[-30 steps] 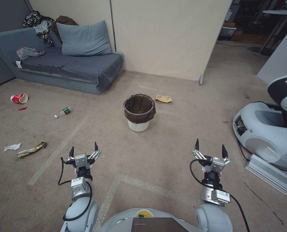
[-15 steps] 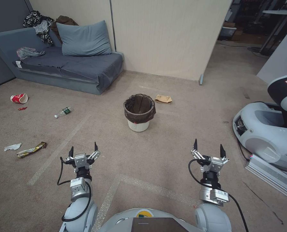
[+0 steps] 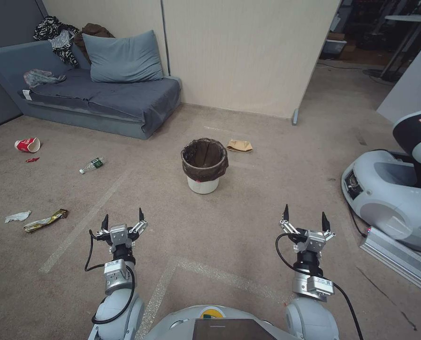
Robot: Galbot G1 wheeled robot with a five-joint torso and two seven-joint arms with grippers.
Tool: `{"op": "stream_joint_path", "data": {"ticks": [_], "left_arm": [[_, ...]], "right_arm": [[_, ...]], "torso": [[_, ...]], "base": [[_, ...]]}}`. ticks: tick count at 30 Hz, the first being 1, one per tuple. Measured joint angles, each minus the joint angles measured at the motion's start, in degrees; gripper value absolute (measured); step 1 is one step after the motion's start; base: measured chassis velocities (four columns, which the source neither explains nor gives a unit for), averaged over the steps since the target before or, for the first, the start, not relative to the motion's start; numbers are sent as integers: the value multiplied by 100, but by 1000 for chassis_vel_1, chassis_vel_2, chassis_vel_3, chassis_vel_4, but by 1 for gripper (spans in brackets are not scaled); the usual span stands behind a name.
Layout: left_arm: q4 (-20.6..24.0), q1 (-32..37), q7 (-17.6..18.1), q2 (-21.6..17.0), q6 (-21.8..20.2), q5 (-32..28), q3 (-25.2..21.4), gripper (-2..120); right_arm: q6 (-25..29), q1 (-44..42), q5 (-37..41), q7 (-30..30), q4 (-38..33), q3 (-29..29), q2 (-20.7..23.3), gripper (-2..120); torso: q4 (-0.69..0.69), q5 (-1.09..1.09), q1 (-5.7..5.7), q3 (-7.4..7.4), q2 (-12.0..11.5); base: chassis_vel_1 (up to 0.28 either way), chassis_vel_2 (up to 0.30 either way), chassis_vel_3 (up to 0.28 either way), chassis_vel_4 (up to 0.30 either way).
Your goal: Pick up the trash bin, then pick up the garbage from the floor and place it into the trash bin.
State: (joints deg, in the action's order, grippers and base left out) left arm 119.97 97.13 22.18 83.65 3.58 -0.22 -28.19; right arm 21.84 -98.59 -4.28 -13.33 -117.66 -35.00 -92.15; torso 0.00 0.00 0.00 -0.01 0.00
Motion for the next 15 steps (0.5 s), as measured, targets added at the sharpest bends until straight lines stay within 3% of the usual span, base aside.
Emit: {"op": "stream_joint_path", "data": {"ticks": [15], "left_arm": [[22, 78, -6, 71, 20, 69, 0, 100]], "right_arm": [[37, 17, -8, -7, 44, 24, 0, 100]], "torso": [[-1, 0, 0, 1, 0]], "base": [[-144, 141, 142, -156]]}}
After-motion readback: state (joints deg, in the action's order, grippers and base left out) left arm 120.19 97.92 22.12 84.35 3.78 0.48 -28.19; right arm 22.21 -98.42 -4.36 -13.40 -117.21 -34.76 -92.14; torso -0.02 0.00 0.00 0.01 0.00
